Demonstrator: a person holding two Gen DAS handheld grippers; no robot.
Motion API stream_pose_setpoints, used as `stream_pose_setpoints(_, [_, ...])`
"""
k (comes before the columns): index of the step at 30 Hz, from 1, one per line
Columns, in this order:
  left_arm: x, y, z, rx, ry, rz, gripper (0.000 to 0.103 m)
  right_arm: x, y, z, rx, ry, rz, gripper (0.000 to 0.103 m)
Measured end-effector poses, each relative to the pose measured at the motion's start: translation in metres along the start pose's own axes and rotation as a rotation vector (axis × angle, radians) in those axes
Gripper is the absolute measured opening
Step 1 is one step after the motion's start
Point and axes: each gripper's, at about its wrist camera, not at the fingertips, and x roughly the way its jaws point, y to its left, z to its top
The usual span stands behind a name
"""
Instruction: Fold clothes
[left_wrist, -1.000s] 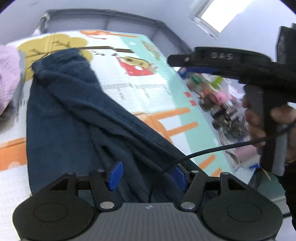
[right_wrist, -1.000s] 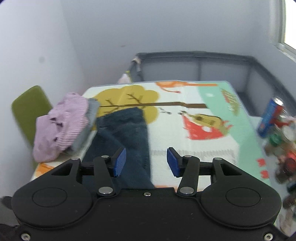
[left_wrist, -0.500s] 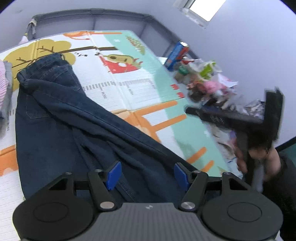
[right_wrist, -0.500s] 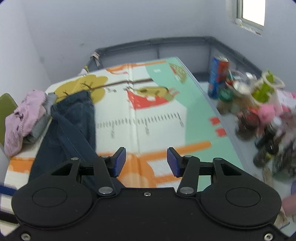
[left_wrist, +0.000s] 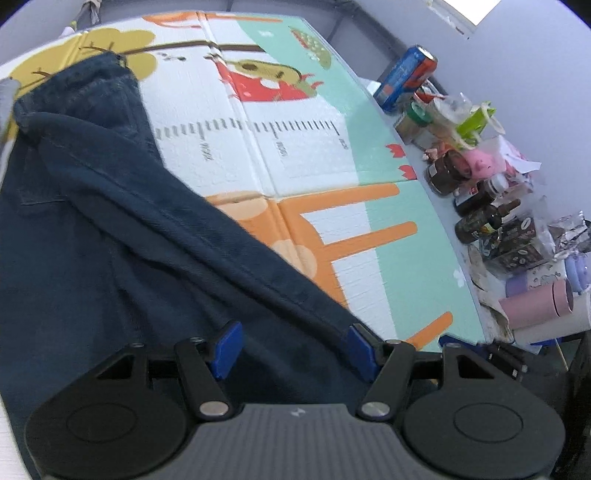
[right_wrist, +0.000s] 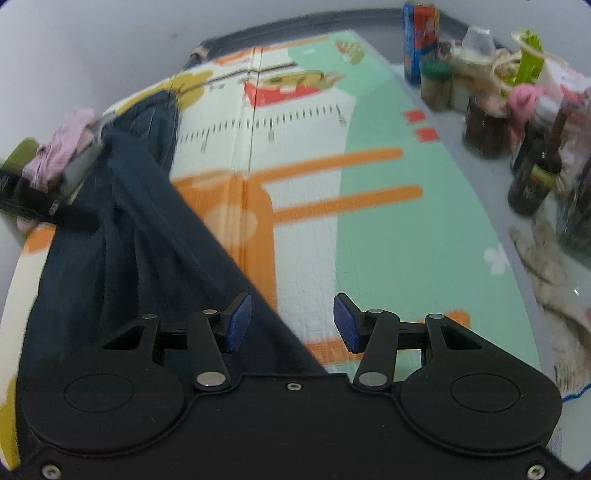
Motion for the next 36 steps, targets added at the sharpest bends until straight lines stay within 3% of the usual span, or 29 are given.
stream_pose_setpoints(7, [0.039,-0.034,0.006,-0.029,0.043,0.035,0.064,0.012,-0.022,-0.022,-0.048,0.032,0.03,0.048])
stream_pose_setpoints(12, [0.06,-0.049,0.008,-0.076,0.083,0.103,0.064,0.02,-0.034,-0.033,-0.081,0.052,0.057,0.048])
stream_pose_setpoints(24, [0.102,-0.052,0.013,-0.244,0.182,0.198,0.063,0.03,-0.034,-0.043,-0.157,0.086,0.162,0.045])
stream_pose_setpoints(27, [0.109,-0.048,0.015,-0.295,0.201,0.202,0.063,0.032,-0.031,-0.046,-0.168,0.095,0.171,0.039])
stream_pose_setpoints(29, [0.113,-0.045,0.015,-0.338,0.217,0.19,0.061,0.03,-0.029,-0.048,-0.175,0.09,0.174,0.026])
stream_pose_setpoints(32, [0.115,-0.044,0.016,-0.362,0.223,0.177,0.055,0.026,-0.026,-0.05,-0.187,0.082,0.18,0.015])
stream_pose_setpoints(34, [0.113,-0.041,0.016,-0.383,0.219,0.165,0.042,0.021,-0.024,-0.052,-0.201,0.071,0.176,0.012])
stream_pose_setpoints(36, [0.11,-0.037,0.016,-0.406,0.218,0.156,0.036,0.016,-0.022,-0.053,-0.205,0.063,0.185,0.01])
